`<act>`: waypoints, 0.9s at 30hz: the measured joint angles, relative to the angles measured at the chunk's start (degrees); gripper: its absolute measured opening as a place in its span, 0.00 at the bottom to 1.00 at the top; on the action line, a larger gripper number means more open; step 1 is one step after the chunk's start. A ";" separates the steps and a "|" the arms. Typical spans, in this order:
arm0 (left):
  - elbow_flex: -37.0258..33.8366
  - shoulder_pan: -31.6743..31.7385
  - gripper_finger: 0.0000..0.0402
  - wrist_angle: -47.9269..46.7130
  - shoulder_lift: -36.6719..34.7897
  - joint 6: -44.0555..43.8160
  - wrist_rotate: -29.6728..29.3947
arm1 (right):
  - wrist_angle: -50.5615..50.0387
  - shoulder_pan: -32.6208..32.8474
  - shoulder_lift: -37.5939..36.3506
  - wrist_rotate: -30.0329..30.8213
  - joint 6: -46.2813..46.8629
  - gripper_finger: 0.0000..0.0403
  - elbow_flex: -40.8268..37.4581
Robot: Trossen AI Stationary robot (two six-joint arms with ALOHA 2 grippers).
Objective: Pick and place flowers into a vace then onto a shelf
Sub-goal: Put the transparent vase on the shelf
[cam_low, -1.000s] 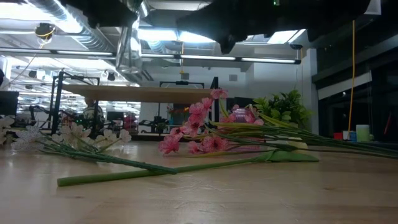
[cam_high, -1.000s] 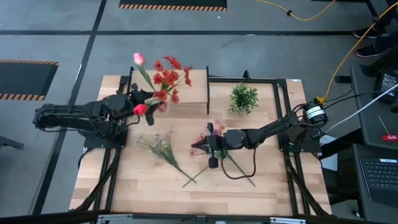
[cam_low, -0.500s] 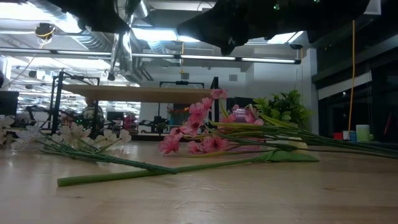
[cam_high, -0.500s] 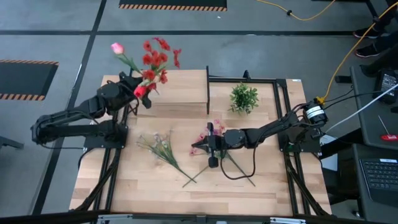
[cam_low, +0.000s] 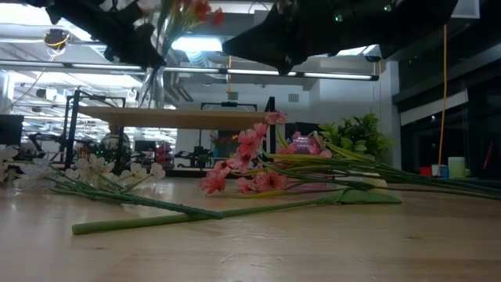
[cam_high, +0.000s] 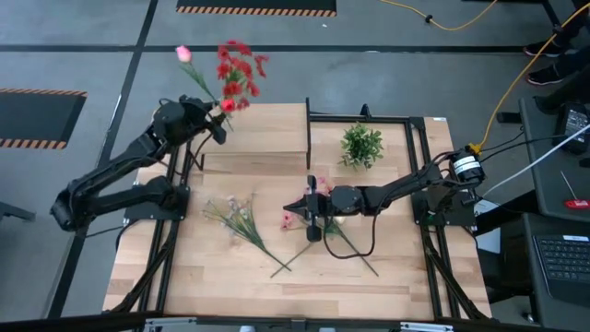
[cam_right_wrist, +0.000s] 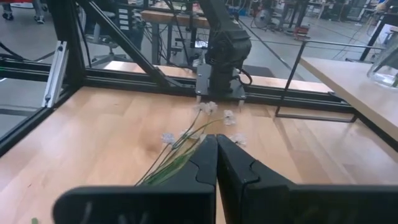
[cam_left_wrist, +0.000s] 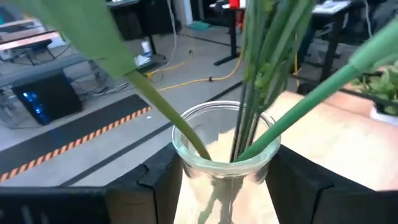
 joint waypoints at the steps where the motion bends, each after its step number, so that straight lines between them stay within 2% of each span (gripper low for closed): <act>1: 0.00 0.91 0.47 1.01 0.50 -0.04 1.17 | -0.02 -0.10 0.00 0.02 0.04 0.01 0.00; 9: 0.00 5.66 0.47 2.24 2.77 -0.45 5.79 | -1.67 -0.42 0.00 0.02 -0.30 0.01 0.00; 27: 0.00 6.15 0.47 1.82 2.77 -1.48 5.56 | -2.13 -0.40 0.00 0.04 -1.42 0.01 0.00</act>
